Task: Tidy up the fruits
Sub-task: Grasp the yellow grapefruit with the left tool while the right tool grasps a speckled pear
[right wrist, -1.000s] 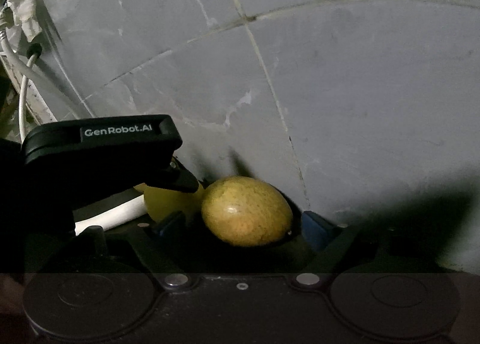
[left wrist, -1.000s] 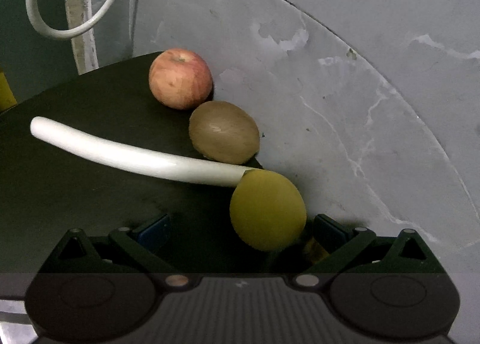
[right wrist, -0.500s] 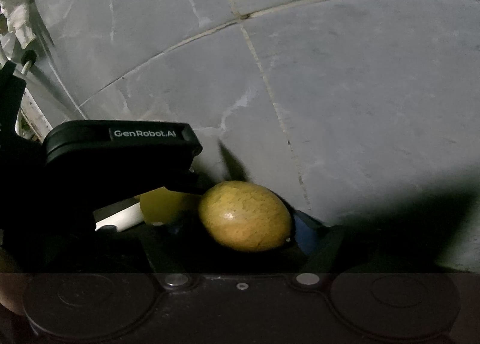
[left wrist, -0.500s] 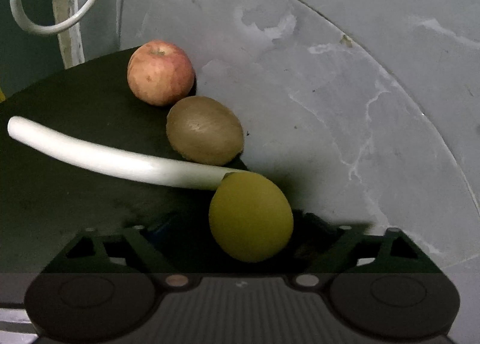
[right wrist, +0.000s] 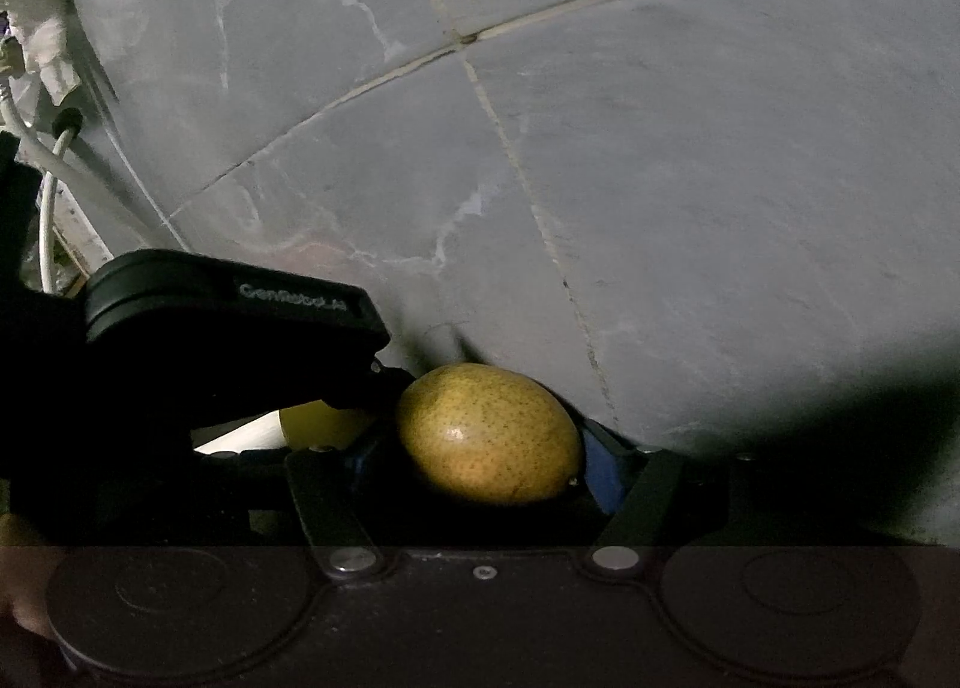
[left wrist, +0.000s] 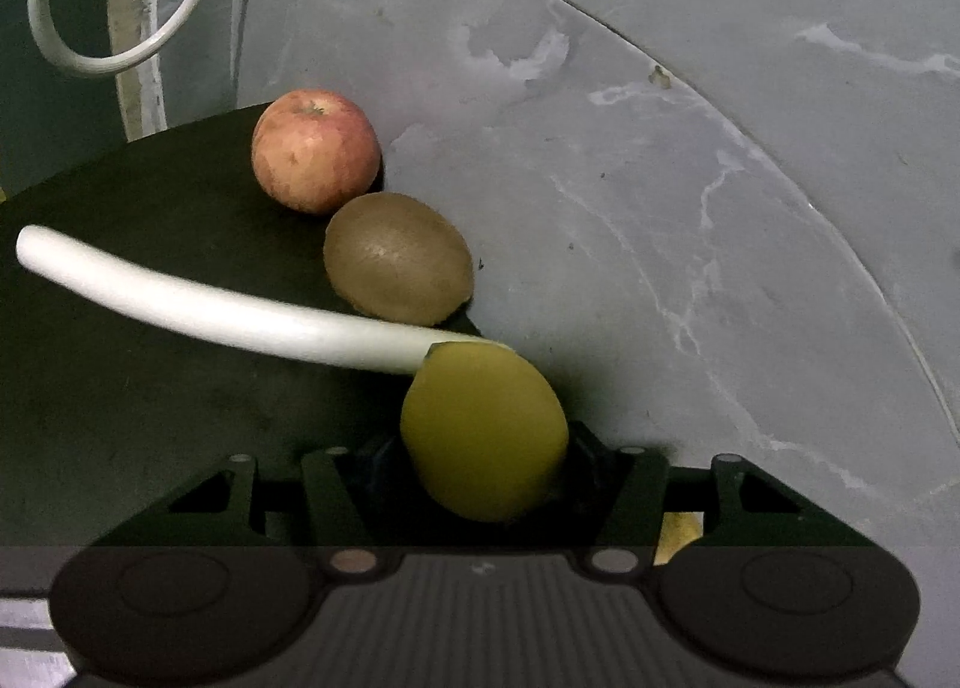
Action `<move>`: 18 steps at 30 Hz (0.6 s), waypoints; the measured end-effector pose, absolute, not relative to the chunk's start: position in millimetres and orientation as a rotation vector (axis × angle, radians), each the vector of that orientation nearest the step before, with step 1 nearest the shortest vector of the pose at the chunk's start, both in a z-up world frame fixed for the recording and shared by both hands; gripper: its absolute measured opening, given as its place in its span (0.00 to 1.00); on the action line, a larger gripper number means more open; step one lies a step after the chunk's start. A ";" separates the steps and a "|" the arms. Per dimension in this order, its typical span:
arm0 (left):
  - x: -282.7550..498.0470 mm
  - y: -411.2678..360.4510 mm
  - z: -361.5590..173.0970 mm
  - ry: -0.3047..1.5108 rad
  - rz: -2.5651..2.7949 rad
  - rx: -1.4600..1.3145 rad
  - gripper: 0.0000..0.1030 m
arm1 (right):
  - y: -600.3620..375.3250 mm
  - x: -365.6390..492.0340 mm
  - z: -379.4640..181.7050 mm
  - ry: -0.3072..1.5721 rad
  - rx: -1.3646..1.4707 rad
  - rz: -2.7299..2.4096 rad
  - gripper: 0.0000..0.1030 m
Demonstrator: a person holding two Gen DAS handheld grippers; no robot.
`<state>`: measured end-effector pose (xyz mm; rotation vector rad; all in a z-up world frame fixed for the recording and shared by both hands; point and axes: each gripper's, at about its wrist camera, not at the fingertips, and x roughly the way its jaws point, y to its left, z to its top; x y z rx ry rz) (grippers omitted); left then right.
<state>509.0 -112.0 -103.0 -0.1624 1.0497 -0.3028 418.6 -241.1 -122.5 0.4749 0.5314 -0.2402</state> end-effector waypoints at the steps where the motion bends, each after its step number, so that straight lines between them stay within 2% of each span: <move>1: 506.5 -111.3 -102.7 1.050 -0.302 -0.163 0.59 | -242.4 416.9 -123.0 0.530 0.473 -0.235 0.65; 18: 454.9 -71.2 -87.0 1.012 -0.251 -0.262 0.59 | -256.1 380.5 -133.0 0.526 0.439 -0.122 0.65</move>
